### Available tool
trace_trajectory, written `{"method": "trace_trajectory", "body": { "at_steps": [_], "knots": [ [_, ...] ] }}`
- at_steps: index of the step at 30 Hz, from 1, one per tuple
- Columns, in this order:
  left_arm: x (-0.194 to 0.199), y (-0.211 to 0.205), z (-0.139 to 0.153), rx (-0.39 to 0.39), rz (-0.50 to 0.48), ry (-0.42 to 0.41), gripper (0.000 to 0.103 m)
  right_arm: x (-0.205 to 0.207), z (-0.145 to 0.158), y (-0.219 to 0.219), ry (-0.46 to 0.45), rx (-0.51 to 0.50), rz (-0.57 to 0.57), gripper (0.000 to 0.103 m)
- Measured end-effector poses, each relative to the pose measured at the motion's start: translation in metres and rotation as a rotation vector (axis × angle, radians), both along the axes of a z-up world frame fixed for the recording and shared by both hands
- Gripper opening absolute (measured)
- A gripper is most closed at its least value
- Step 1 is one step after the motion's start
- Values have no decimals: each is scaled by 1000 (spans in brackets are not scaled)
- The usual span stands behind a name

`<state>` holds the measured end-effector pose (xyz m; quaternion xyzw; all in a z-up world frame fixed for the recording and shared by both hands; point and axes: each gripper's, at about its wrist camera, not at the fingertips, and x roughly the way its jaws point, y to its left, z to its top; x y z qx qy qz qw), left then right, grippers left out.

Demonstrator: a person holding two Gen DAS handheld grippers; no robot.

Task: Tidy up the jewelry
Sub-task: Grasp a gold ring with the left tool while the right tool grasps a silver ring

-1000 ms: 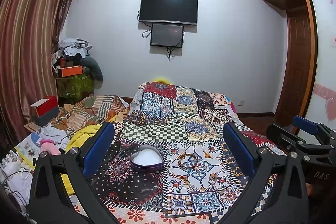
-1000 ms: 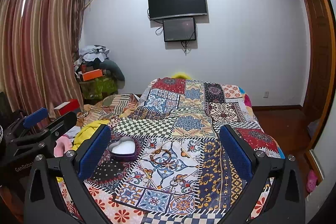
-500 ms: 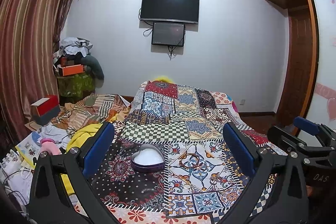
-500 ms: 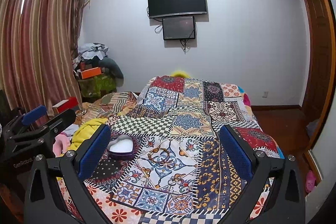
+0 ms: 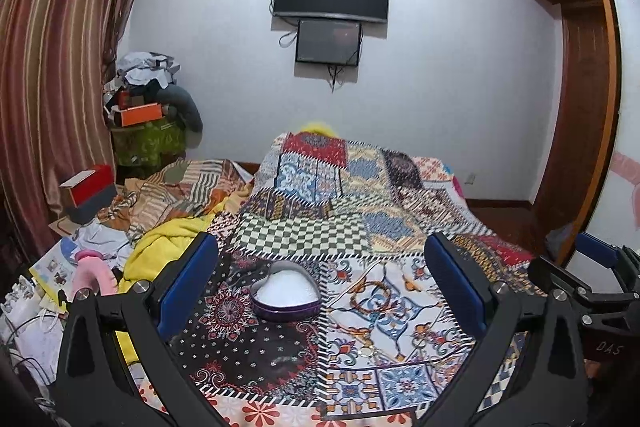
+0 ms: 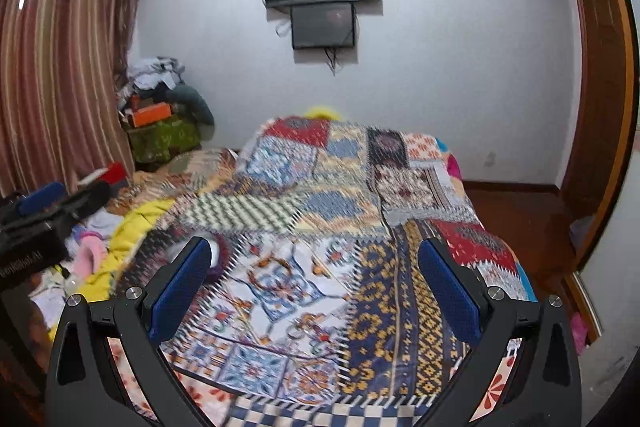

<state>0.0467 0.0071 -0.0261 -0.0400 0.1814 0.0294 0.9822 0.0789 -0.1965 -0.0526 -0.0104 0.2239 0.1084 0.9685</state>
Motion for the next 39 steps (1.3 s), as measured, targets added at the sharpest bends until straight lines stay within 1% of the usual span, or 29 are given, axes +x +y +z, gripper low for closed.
{"method": "trace_trajectory", "body": {
  "at_steps": [2,5,11,15,18,19,20,21,23,26,28,30,31,32,33,34,35,36,39],
  "knots": [
    [7,0,-5,16,18,18,103,8,-9,-4,34,-8,-8,103],
    [17,-1,-16,35,15,54,103,22,-25,-10,94,-27,-20,103],
    [41,-8,-52,87,-37,177,103,33,-51,-11,180,-73,0,102],
    [56,-11,-79,72,-86,270,103,40,-69,-11,248,-67,31,102],
    [66,-13,-101,57,-124,339,103,42,-79,-9,291,-64,56,96],
    [68,-14,-105,53,-130,353,103,44,-82,-8,302,-64,63,92],
    [70,-14,-111,48,-140,370,98,46,-85,-6,316,-65,73,88],
    [73,-15,-118,41,-156,394,92,48,-88,-4,324,-66,80,86],
    [79,-18,-128,30,-185,436,86,52,-93,0,351,-61,104,75],
    [85,-22,-139,6,-228,477,79,59,-99,4,384,-38,139,64],
    [88,-26,-144,2,-257,494,73,62,-103,6,403,-26,155,59],
    [92,-31,-150,0,-285,512,63,67,-108,8,427,-13,174,54],
    [94,-32,-153,-5,-299,525,60,69,-110,10,439,-7,182,49],
    [96,-34,-156,-10,-311,538,54,71,-113,10,455,3,191,45],
    [98,-36,-160,-17,-322,553,48,74,-117,12,473,11,198,43],
    [100,-37,-163,-24,-332,567,45,75,-119,12,485,16,202,39],
    [103,-37,-167,-28,-339,578,40,76,-122,13,496,19,207,37],
    [105,-37,-170,-35,-345,587,38,77,-124,15,505,19,211,37],
    [108,-37,-176,-57,-358,603,34,81,-129,18,529,28,227,35]
  ]
}}
